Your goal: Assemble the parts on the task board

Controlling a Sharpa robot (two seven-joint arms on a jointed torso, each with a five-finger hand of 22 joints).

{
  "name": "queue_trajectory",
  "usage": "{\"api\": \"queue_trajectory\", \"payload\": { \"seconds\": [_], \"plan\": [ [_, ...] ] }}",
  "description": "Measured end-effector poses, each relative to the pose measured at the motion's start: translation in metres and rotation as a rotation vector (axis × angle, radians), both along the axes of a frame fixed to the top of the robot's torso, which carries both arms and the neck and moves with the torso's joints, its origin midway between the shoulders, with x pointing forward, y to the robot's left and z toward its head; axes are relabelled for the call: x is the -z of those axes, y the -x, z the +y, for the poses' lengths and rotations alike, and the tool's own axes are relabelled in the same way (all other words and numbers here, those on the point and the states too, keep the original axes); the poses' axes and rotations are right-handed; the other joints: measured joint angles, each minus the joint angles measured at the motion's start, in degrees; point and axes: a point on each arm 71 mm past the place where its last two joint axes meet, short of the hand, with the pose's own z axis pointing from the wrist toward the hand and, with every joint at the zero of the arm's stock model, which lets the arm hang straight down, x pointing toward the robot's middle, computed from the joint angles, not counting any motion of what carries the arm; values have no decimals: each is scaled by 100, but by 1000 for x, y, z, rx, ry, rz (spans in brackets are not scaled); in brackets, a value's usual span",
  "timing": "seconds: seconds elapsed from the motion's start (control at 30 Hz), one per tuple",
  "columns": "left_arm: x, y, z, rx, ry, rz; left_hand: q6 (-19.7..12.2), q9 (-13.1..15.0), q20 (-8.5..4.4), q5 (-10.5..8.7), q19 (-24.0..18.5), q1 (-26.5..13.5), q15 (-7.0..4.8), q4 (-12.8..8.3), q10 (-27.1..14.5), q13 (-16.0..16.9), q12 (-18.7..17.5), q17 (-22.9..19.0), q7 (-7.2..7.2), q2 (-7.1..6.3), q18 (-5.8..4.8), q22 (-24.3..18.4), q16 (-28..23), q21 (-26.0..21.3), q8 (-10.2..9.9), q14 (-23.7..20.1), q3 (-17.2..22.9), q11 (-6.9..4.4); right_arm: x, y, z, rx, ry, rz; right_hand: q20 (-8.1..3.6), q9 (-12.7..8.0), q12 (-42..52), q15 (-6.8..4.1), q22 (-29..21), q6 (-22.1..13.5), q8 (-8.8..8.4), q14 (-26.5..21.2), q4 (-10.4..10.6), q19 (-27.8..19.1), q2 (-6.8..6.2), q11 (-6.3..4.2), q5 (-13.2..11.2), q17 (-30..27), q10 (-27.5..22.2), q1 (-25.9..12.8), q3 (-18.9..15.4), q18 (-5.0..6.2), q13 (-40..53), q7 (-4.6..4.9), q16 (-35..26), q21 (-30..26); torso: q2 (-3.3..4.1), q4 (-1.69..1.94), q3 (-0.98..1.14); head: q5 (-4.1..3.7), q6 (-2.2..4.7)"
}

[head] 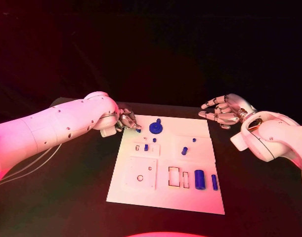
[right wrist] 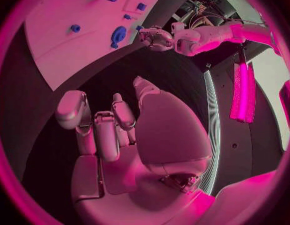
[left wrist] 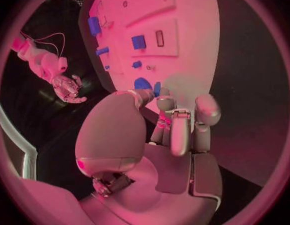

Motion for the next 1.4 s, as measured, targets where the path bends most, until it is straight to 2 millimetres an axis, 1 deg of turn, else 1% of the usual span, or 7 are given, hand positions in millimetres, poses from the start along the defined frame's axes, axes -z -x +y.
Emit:
{"api": "queue_trajectory", "payload": {
  "seconds": [0.03,0.23,0.27,0.3,0.5,0.8,1.4],
  "plan": [
    [-1,3,0,7,8,-1,1,10,16,0,15,-70,-3,-180,29,30,16,0,-1,-20,0,26,0,16,1,3,184,11,0,0,0,0,0,0,0,0,0,0,0,0,0,0,0,0,0,0,0,0,0,0,0,0,0,0,0,0,-3,3,-1,0,0],
    [-8,19,-1,37,45,-15,67,46,-15,107,87,-248,-42,-150,181,199,134,0,-45,-102,0,166,19,83,45,0,216,-39,0,0,-2,5,0,1,0,0,0,0,0,0,0,0,0,0,0,0,0,0,0,0,0,0,-1,0,0,0,-11,12,-2,5,-7],
    [-9,21,-1,40,50,-17,72,60,-15,112,87,-262,-42,-300,188,209,139,0,-49,-115,0,172,28,83,46,0,366,-32,0,0,-3,6,0,1,0,-1,0,0,0,0,0,0,0,0,-1,0,0,-1,0,0,0,0,-1,0,0,0,-12,13,-2,10,-7],
    [-10,23,-1,44,55,-20,83,60,-15,119,87,-270,-42,-313,189,226,139,0,-38,-123,-1,173,28,83,46,0,380,-32,0,0,-3,6,1,2,0,-1,0,0,0,0,0,0,0,0,-1,0,0,-1,0,1,0,0,-1,0,0,0,-13,13,-2,13,-7],
    [-14,36,-2,58,79,-37,105,60,-15,188,128,-336,-62,-313,249,311,205,0,-42,-143,-1,201,28,105,74,20,380,-50,0,0,-4,9,1,3,0,-1,0,0,0,0,0,0,0,0,-1,0,0,-1,0,1,0,0,-1,0,0,0,-14,17,-3,36,-29],
    [-7,55,-8,91,64,-70,153,59,-34,245,148,-398,-81,-314,292,364,238,0,-70,-159,0,234,28,105,74,0,380,-54,1,0,-6,11,2,3,0,4,0,0,0,0,0,0,0,0,-1,0,0,-2,0,1,0,0,-2,0,0,0,-13,23,-5,68,-44],
    [14,68,-7,87,1,-89,177,68,-35,250,148,-436,-81,-314,342,417,265,0,-75,-197,0,254,50,127,74,-1,381,-62,1,0,-9,17,3,4,0,3,0,0,8,0,22,0,0,0,-1,0,0,-2,0,1,0,0,3,0,0,0,2,7,-2,116,-82]
  ]
}}
